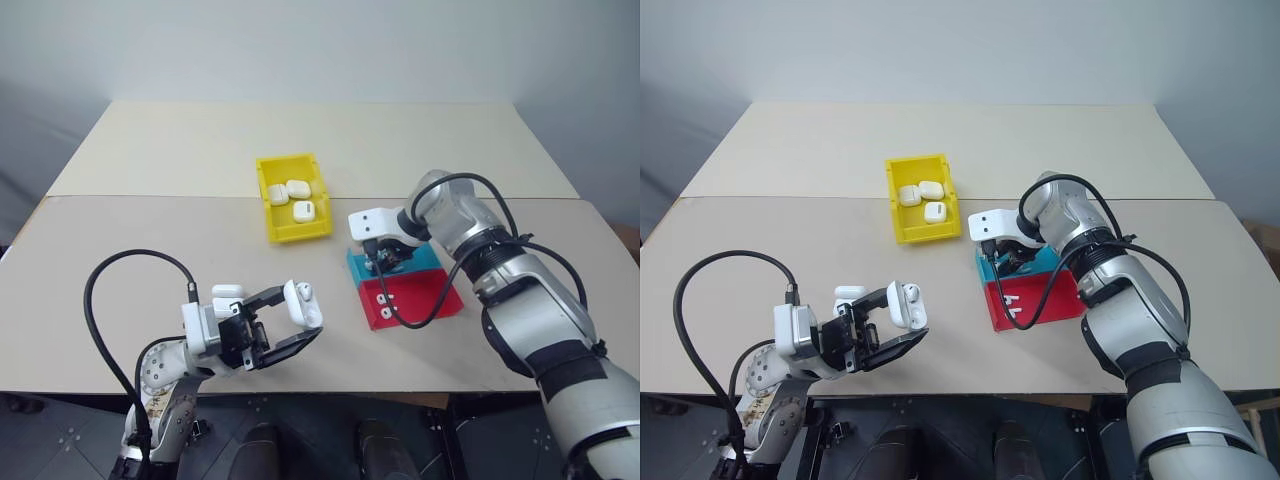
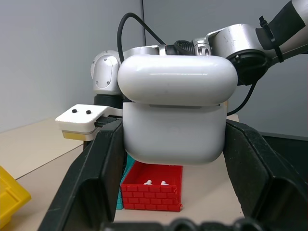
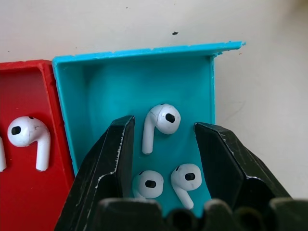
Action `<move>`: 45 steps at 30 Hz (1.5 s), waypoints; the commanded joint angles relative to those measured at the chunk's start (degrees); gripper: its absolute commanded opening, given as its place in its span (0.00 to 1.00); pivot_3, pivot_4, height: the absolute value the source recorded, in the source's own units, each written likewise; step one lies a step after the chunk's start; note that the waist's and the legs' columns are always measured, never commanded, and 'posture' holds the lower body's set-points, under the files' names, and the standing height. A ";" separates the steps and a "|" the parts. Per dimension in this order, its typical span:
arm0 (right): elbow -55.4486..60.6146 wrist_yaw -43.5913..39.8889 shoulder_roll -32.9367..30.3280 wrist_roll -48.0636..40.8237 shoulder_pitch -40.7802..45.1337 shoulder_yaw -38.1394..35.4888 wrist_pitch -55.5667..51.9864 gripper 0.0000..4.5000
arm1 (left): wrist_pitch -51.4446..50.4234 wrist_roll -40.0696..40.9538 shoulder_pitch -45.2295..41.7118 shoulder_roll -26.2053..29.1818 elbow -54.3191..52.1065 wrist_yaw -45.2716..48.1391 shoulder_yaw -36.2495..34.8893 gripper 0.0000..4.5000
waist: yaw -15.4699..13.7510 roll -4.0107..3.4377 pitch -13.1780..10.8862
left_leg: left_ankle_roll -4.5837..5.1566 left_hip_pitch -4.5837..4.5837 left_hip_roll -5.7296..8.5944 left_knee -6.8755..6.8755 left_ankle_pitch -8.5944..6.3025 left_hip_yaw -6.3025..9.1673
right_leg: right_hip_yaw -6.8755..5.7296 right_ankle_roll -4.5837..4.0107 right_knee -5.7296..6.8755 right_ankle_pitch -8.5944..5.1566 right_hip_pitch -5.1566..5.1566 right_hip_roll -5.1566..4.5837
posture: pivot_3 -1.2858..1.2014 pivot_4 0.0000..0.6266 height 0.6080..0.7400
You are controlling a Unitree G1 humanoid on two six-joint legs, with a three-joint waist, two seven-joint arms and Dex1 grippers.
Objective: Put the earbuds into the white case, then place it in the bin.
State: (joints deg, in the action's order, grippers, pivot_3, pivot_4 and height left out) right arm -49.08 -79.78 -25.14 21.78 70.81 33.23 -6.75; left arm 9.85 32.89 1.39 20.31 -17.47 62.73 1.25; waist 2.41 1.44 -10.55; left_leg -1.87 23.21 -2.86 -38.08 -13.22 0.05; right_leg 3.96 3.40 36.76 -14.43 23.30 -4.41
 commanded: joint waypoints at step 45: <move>6.19 -0.84 -1.00 -1.73 -0.75 -3.88 -2.43 0.14 | 2.07 0.02 -1.01 0.80 0.53 1.75 -0.09 0.62 | 0.02 -0.01 0.00 | 0.00 -0.03 0.00 0.00 0.00 0.00 | 0.00 0.00 0.01 0.00 -0.02 0.00 | 0.52 0.24 1.00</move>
State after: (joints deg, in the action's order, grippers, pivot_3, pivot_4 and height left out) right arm -45.79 -79.92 -25.20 21.61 69.20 32.14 -7.78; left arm 11.31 31.67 0.71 21.25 -15.69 64.65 1.24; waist 2.43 1.43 -10.55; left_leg -1.87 23.19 -2.86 -38.08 -13.22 0.05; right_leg 3.96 3.40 36.78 -14.43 23.28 -4.40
